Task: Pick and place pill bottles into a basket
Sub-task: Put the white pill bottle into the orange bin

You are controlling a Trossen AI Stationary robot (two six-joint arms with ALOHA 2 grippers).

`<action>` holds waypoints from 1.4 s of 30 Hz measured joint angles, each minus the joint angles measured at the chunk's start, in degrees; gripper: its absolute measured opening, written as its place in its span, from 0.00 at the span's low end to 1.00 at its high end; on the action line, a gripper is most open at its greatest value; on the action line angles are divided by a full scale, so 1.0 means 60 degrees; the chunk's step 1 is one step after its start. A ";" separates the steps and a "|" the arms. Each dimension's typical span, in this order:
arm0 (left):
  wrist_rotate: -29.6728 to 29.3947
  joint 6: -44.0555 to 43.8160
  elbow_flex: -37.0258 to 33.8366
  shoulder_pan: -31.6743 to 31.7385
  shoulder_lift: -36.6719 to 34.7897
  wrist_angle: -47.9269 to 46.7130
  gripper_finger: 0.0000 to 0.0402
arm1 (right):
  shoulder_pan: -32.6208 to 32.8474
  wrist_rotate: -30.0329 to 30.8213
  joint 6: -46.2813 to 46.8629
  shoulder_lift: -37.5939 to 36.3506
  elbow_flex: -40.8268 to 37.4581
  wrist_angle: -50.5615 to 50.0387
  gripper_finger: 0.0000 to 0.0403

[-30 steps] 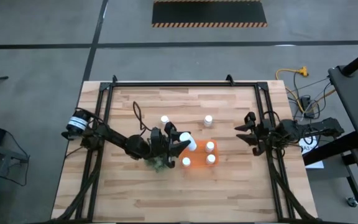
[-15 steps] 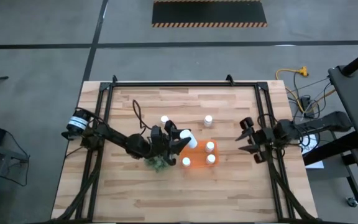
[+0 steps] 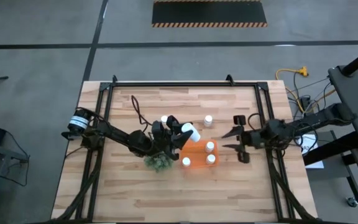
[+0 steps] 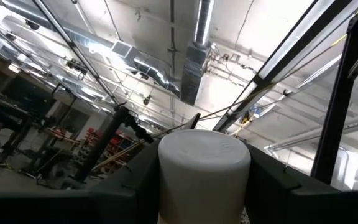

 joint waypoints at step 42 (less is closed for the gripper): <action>0.0136 -0.0025 0.1581 0.0499 -0.0240 0.0000 0.38 | 0.1517 0.6256 -0.4939 0.4172 0.5105 0.0870 0.31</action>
